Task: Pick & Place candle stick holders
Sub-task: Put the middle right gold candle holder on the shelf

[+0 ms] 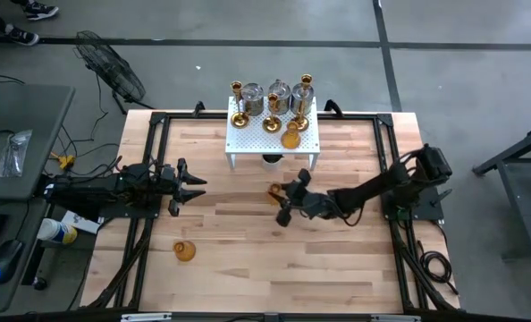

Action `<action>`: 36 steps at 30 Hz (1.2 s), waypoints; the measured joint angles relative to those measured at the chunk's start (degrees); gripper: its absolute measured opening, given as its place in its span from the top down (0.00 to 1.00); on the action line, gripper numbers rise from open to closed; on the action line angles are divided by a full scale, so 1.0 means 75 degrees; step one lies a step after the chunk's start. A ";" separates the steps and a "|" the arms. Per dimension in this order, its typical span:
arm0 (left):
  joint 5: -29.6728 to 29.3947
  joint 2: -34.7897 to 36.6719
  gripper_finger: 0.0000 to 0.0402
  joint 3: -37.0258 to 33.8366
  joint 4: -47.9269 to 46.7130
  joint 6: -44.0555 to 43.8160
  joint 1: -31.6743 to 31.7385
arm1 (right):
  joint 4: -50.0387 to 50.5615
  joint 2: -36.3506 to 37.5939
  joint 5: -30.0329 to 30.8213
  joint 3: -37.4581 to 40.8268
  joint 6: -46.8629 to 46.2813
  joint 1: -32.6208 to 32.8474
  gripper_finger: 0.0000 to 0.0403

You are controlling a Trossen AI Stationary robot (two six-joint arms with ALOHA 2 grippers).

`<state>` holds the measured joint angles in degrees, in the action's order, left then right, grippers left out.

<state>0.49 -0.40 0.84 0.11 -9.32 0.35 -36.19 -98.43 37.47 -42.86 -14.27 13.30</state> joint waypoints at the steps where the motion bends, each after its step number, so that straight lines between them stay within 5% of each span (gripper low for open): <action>1: 0.0000 0.0000 0.62 0.0000 0.0001 0.0001 -0.0002 | 0.0145 0.0000 -0.0003 -0.0227 0.0128 -0.0055 0.71; 19: 0.0000 0.0002 0.62 0.0000 0.0001 0.0001 -0.0001 | 0.3527 0.0012 0.0545 -0.3441 0.0457 -0.1571 0.71; 36: 0.0000 0.0001 0.62 0.0000 -0.0002 0.0000 0.0001 | 0.4190 -0.0035 0.0565 -0.3723 -0.0669 -0.2488 0.71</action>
<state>0.49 -0.39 0.84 0.10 -9.32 0.36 -4.77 -98.70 41.71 -70.78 -19.29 -5.35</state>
